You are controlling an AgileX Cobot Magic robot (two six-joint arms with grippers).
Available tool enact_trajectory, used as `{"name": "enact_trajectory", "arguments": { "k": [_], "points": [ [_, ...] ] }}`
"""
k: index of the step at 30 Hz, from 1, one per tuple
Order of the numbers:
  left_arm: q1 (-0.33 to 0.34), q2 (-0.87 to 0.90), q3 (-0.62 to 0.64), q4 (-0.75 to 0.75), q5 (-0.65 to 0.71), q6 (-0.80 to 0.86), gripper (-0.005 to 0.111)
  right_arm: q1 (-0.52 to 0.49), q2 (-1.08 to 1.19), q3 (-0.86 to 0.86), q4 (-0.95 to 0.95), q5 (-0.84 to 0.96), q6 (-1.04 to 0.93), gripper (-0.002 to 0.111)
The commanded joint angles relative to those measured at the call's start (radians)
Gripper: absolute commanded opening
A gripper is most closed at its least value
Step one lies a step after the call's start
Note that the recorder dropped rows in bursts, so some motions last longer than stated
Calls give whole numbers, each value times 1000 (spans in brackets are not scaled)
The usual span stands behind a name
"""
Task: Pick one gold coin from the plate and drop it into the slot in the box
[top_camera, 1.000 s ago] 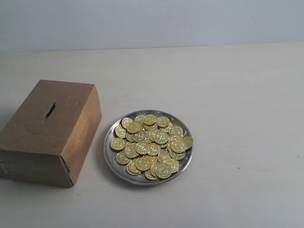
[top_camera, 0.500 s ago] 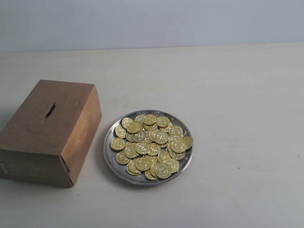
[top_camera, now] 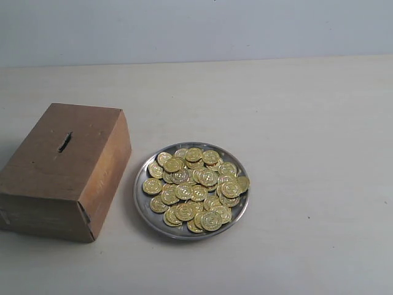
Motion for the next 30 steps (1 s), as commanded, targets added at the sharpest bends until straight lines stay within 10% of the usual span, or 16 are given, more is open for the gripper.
{"name": "enact_trajectory", "arguments": {
  "k": [1,30],
  "points": [
    [2,-6,3,7,7,29,0,-6,-3,4,-2,-4,0,0],
    [-20,-6,3,10,0,52,0,-6,-3,4,-3,-1,0,0]
  ]
}}
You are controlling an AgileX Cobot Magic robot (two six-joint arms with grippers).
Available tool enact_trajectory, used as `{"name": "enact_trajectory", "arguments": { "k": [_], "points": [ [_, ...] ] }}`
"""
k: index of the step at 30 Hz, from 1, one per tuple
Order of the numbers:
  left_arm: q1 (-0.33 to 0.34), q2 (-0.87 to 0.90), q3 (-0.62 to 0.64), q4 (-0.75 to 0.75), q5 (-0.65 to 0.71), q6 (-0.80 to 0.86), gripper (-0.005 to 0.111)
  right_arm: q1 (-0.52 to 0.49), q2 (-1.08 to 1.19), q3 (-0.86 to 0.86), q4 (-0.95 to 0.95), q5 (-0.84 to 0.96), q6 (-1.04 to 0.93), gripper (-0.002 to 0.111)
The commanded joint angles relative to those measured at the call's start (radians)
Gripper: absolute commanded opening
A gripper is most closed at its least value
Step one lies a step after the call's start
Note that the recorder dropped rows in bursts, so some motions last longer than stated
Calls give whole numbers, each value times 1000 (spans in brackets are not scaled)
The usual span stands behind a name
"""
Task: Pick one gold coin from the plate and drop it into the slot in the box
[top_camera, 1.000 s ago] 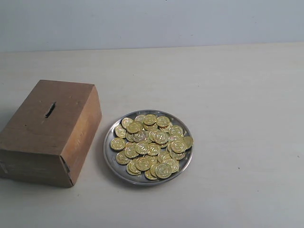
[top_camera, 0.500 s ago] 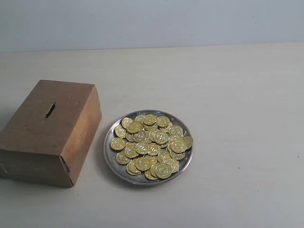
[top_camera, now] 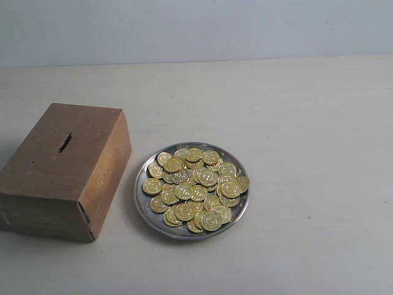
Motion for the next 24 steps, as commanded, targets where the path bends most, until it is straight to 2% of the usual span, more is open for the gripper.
{"name": "enact_trajectory", "arguments": {
  "k": [1,9,14,18,24],
  "points": [
    [-7,-6,3,3,-13,-7,0,-6,-3,4,-3,-1,-1,0],
    [-7,-6,3,3,-13,-7,0,-6,-3,4,-3,-1,-1,0],
    [-7,-6,3,3,-13,-7,0,-6,-118,4,-3,-1,-1,0],
    [-7,-6,3,3,-13,-7,0,-3,-118,4,-16,-5,-23,0],
    [-7,-6,3,3,-13,-7,0,-3,-118,4,-2,152,-96,0]
  ]
}}
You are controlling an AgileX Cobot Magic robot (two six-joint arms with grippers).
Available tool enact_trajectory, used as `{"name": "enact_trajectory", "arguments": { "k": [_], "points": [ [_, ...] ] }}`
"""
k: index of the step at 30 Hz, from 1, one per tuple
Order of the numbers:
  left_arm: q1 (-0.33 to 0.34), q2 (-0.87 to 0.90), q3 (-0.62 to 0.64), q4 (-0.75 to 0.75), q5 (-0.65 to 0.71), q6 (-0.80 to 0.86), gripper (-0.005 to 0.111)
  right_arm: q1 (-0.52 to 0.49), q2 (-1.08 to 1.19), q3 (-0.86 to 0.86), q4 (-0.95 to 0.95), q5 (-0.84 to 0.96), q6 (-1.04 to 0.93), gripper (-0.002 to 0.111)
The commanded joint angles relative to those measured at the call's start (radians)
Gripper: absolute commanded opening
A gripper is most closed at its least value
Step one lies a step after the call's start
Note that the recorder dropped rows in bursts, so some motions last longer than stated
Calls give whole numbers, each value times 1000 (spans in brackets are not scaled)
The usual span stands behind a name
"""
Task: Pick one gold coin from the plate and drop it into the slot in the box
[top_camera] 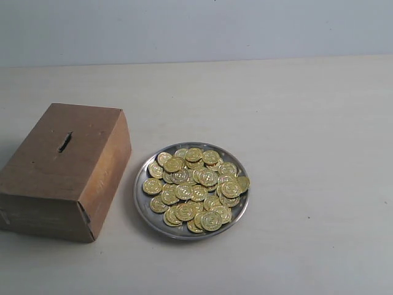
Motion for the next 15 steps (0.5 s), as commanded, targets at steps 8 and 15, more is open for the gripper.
{"name": "enact_trajectory", "arguments": {
  "k": [8,15],
  "points": [
    [-7,-6,3,3,-13,-7,0,-3,-6,4,58,184,-140,0],
    [-7,-6,3,3,-13,-7,0,-5,-6,4,-316,184,333,0]
  ]
}}
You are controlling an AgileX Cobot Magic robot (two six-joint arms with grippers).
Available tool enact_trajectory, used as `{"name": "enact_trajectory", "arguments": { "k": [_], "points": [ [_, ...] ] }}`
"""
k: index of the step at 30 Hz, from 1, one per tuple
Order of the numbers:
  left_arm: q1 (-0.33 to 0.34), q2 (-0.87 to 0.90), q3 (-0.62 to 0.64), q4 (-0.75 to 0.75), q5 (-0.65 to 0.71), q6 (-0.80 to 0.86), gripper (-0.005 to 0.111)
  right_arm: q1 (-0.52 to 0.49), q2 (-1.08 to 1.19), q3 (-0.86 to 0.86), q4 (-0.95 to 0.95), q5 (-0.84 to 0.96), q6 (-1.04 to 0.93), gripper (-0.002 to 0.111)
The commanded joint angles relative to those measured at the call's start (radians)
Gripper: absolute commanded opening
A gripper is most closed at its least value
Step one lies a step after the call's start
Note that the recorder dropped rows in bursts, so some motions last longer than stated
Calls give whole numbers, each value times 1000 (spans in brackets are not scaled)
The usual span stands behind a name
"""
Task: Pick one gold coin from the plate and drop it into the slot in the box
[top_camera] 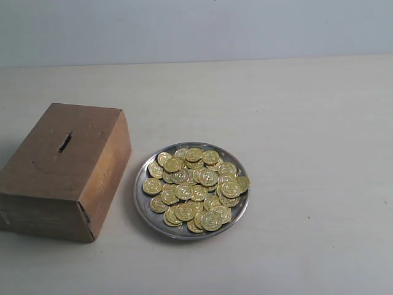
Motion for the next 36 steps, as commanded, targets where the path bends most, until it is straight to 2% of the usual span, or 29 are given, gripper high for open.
{"name": "enact_trajectory", "arguments": {
  "k": [1,3,4,15,21,36],
  "points": [
    [-7,-6,3,1,-13,-7,0,-5,-6,4,-406,-1,545,0],
    [-7,-6,3,1,-13,-7,0,-5,-6,4,-625,-3,803,0],
    [-7,-6,3,1,-13,-7,0,-5,-6,4,-674,-3,865,0],
    [-7,-6,3,1,-13,-7,0,-5,-6,4,-713,-3,886,0],
    [-7,-6,3,1,-13,-7,0,-5,-6,4,-839,-3,1031,0],
    [-7,-6,3,1,-13,-7,0,-5,-6,4,-845,9,1024,0]
  ]
}}
